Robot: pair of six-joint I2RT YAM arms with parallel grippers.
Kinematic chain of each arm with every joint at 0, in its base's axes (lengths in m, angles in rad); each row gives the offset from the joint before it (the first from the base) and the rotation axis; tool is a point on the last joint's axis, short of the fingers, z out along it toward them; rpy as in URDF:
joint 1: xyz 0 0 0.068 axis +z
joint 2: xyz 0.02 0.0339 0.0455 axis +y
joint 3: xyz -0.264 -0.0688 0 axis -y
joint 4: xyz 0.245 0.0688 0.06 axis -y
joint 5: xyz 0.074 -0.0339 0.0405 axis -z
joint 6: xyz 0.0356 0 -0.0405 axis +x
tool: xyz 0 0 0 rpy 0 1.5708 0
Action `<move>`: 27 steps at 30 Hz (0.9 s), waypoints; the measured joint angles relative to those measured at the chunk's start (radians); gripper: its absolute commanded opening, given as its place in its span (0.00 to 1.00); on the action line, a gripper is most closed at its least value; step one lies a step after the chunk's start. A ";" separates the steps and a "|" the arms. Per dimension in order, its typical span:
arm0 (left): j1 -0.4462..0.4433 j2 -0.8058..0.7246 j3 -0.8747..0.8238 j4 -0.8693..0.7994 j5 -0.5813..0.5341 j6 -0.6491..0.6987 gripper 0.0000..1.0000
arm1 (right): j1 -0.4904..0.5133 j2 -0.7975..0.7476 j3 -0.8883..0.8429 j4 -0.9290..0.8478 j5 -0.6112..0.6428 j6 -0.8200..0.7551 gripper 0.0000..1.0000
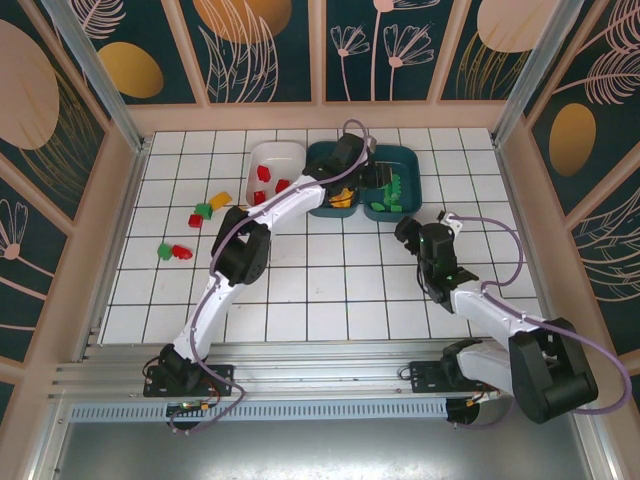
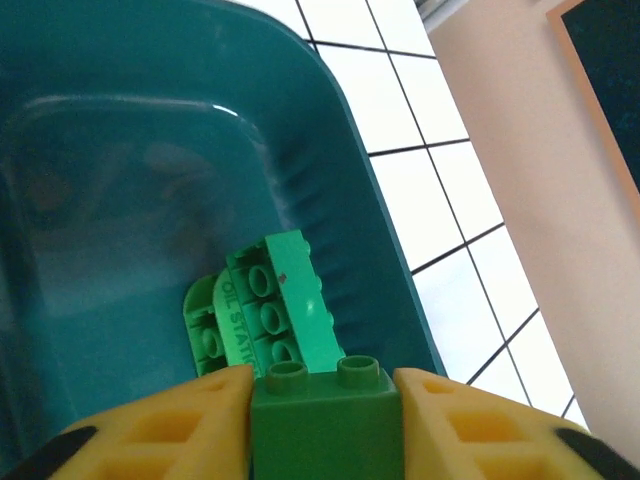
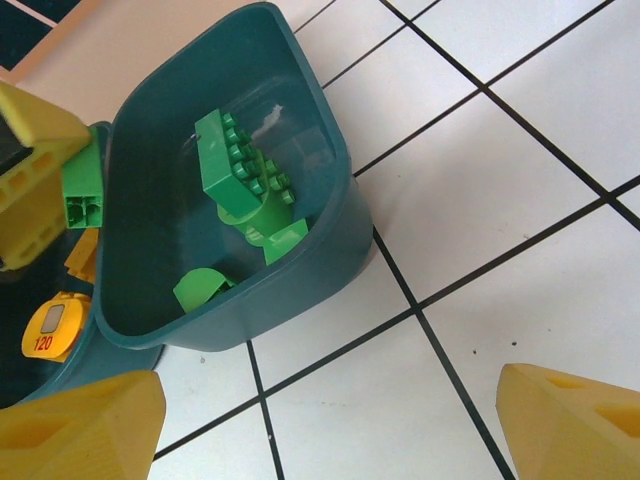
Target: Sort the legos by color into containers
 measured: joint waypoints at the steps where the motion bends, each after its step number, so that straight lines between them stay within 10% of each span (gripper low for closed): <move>1: -0.001 0.005 0.010 -0.006 0.004 -0.005 0.55 | 0.000 -0.005 -0.003 0.000 0.000 0.000 0.87; 10: -0.001 -0.048 -0.016 -0.057 -0.021 0.042 0.72 | 0.008 -0.023 -0.021 0.020 -0.023 -0.005 0.87; 17: 0.073 -0.652 -0.746 0.040 -0.159 0.032 0.85 | 0.145 -0.033 -0.031 0.058 0.010 -0.063 0.87; 22: 0.447 -1.119 -1.176 0.113 -0.243 -0.103 0.91 | 0.211 0.010 -0.018 0.076 0.023 -0.109 0.87; 27: 0.756 -1.269 -1.424 0.057 -0.286 -0.201 0.91 | 0.212 0.032 -0.010 0.084 0.023 -0.118 0.86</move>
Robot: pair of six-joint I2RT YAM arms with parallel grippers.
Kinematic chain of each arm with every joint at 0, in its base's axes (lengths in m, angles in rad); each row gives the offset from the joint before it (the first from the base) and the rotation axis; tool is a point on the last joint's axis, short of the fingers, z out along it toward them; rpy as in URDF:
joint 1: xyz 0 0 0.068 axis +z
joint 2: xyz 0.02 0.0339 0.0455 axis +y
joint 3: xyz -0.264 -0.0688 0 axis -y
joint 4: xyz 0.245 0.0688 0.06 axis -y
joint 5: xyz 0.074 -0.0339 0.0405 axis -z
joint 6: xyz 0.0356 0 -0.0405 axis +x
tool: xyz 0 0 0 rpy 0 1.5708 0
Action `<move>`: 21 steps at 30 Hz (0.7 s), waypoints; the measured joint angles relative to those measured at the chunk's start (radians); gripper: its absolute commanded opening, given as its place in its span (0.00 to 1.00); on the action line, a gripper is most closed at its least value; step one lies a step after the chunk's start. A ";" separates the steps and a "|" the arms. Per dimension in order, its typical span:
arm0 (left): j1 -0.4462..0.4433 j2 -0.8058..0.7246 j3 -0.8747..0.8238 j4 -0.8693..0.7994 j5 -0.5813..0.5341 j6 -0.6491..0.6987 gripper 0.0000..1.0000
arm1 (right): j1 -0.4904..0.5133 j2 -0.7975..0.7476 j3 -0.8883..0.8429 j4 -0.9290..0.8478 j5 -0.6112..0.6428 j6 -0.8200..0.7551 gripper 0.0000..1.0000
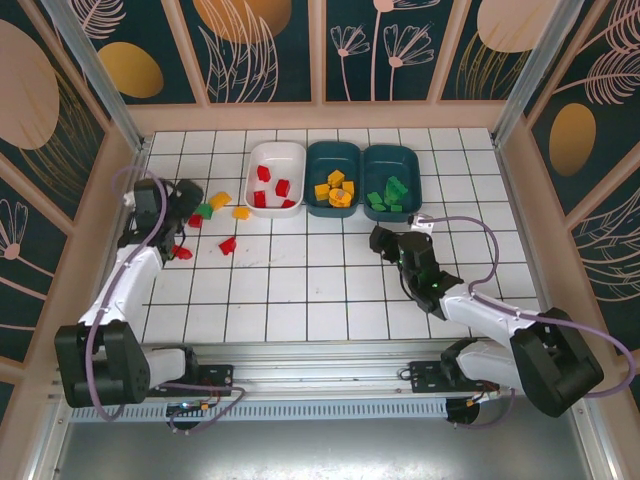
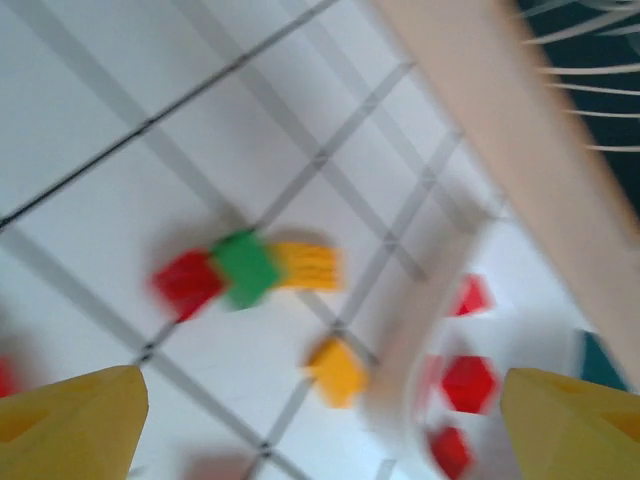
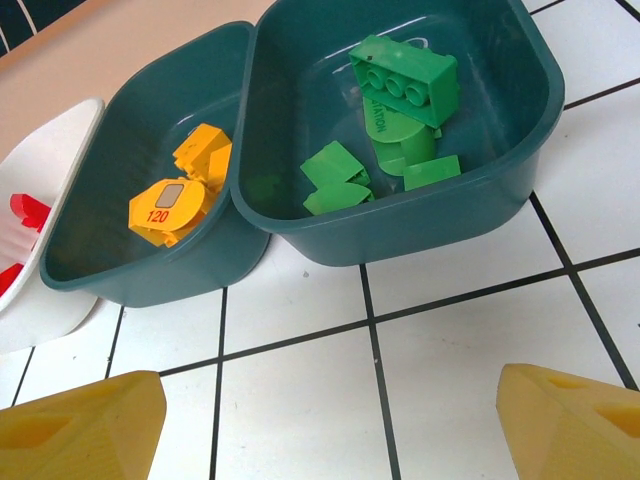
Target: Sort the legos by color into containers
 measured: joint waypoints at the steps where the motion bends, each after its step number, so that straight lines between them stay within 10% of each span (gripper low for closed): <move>1: 0.031 0.001 -0.023 -0.007 0.024 -0.014 0.91 | 0.000 0.004 0.001 0.000 0.000 -0.001 0.86; 9: 0.268 0.108 -0.090 -0.057 0.018 -0.080 0.87 | 0.000 0.034 0.025 0.000 -0.015 -0.018 0.86; 21: 0.285 0.387 0.034 -0.052 0.048 -0.078 0.75 | 0.000 0.034 0.030 0.000 -0.027 -0.032 0.77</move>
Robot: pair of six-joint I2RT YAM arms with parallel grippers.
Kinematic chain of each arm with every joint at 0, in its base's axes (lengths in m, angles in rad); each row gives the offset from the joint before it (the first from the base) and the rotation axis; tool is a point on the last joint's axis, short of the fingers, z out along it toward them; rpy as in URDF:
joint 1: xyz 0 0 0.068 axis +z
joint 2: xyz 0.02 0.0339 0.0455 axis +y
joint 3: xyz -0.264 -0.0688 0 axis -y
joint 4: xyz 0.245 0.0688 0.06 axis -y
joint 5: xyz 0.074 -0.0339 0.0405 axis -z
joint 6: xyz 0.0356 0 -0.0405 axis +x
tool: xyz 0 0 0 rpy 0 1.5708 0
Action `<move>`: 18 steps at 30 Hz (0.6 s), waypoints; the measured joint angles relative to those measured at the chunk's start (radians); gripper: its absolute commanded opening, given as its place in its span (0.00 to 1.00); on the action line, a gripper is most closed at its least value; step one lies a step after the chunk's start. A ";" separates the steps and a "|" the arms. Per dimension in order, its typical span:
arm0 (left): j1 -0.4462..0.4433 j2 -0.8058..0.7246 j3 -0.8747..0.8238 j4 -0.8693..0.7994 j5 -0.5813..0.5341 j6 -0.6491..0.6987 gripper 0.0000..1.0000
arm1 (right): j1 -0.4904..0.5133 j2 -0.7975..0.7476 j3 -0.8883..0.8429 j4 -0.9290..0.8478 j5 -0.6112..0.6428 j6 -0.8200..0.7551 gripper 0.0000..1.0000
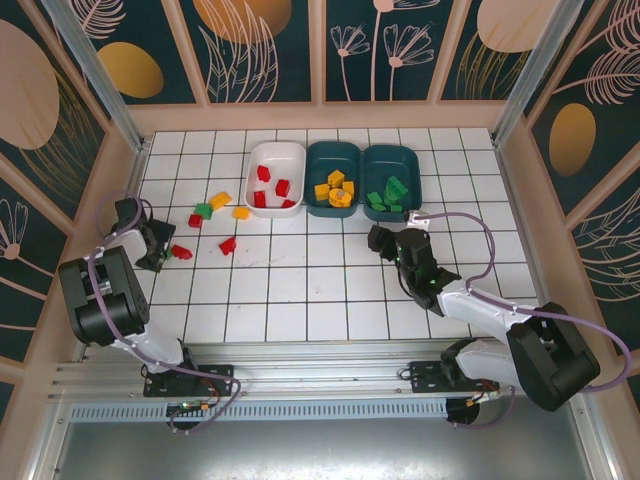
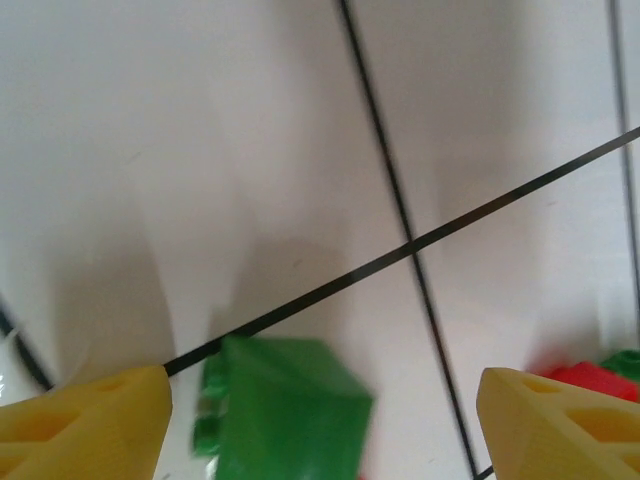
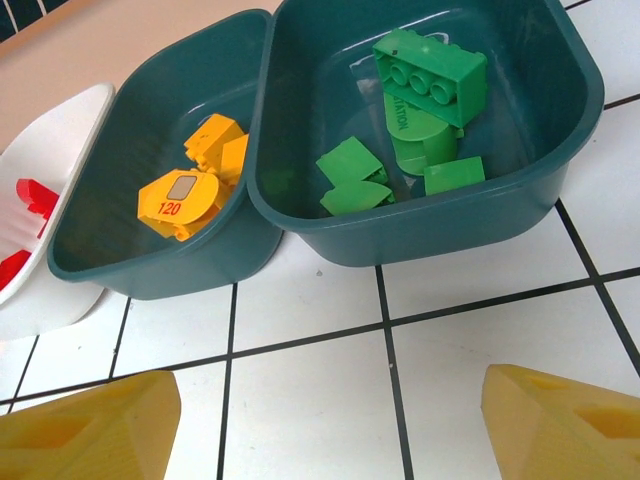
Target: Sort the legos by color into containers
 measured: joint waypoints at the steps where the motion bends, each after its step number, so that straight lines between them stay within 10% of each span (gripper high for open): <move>1: 0.000 0.008 0.010 0.004 -0.001 0.004 0.75 | 0.000 0.000 0.000 0.000 -0.003 -0.002 0.77; 18: 0.000 0.019 -0.039 0.075 0.001 0.056 0.58 | 0.000 0.000 0.005 0.000 -0.021 -0.005 0.77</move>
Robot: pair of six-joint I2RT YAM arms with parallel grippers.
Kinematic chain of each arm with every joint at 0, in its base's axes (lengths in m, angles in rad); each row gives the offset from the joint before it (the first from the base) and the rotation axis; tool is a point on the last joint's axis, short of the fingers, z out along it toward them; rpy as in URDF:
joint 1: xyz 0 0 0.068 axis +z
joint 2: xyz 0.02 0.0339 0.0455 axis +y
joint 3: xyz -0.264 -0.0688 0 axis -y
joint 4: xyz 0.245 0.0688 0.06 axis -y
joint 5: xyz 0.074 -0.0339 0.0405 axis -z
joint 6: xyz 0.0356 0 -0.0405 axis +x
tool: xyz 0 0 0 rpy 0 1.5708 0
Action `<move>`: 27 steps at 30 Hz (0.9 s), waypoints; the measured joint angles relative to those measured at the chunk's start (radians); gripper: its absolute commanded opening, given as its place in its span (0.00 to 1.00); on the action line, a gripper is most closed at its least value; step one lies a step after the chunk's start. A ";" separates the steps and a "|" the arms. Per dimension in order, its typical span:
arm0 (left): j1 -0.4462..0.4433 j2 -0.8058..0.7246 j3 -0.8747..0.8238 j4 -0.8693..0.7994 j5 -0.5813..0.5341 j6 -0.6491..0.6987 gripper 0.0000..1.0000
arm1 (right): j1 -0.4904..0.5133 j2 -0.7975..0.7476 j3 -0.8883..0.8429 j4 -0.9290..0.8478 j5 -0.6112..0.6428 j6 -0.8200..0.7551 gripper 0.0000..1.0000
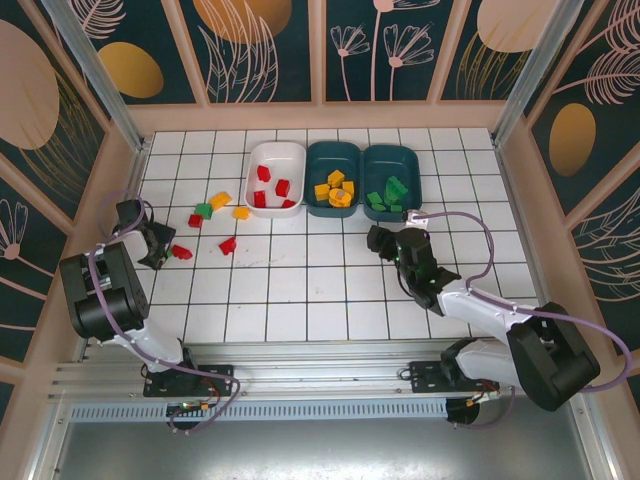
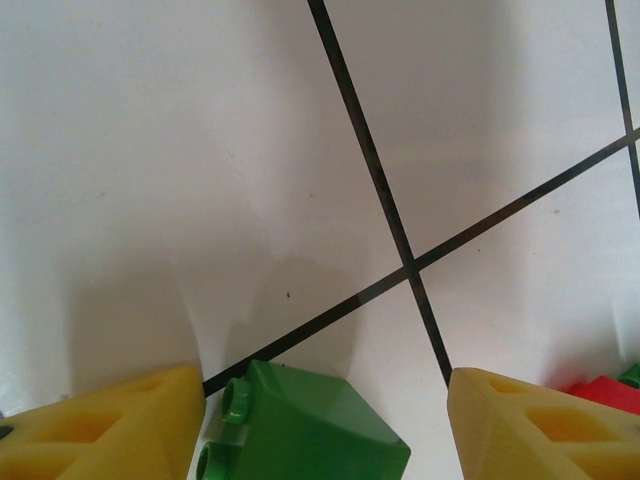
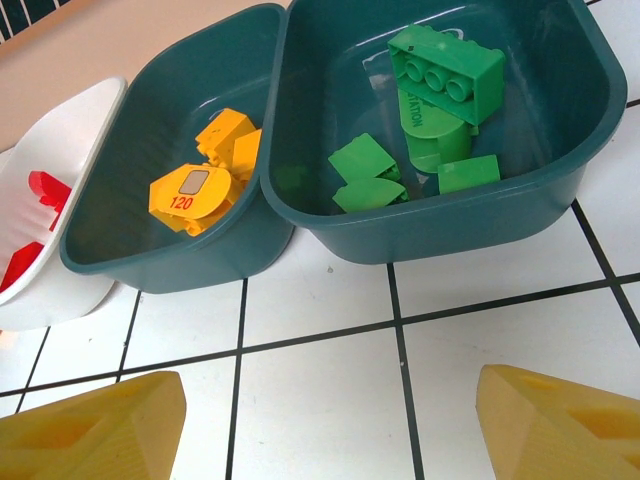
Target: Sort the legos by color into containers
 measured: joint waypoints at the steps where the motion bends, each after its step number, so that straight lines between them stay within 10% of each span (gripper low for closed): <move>1: 0.000 -0.004 -0.007 0.005 -0.001 0.003 0.56 | 0.000 0.000 0.001 0.000 0.000 0.000 0.77; 27: 0.008 -0.162 -0.083 0.015 0.050 0.021 0.39 | 0.000 0.007 0.011 0.000 0.000 0.000 0.77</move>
